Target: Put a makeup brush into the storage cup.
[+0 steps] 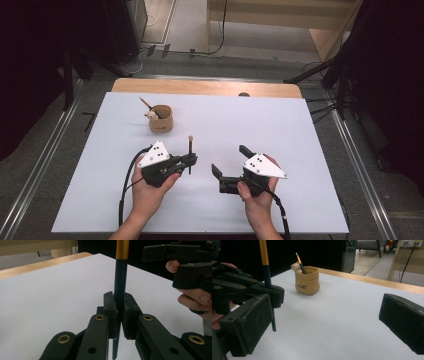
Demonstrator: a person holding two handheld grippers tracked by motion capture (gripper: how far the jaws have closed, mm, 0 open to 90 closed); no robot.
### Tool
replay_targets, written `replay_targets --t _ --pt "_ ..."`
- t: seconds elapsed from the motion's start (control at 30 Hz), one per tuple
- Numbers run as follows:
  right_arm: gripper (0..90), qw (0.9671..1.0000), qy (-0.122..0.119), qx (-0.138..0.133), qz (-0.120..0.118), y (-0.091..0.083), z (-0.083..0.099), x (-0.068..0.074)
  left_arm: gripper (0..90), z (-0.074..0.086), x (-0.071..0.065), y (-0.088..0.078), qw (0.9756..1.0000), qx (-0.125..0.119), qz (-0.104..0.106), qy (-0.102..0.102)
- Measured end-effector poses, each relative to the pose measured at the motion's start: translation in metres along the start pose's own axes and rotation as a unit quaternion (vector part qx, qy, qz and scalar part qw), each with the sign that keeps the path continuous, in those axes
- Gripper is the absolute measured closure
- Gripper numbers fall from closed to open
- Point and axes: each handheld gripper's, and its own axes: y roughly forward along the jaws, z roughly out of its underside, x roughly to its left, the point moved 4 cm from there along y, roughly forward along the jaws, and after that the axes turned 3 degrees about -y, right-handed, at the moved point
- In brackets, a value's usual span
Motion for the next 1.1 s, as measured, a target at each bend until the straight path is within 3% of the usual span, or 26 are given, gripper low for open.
replay_targets --t 0.47,0.87,1.1 --pt "0.0 0.9996 -0.02 -0.002 0.022 -0.008 0.008 -0.018 83.7 -0.002 0.008 -0.007 0.9999 -0.007 -0.009 -0.004" --pt "0.0 0.998 -0.027 0.004 0.058 -0.036 0.031 -0.051 83.7 -0.01 0.024 -0.02 0.9992 -0.027 -0.028 -0.014" --pt "0.0 0.9968 -0.02 0.008 0.077 -0.056 0.045 -0.073 83.7 -0.017 0.033 -0.025 0.9983 -0.036 -0.042 -0.016"
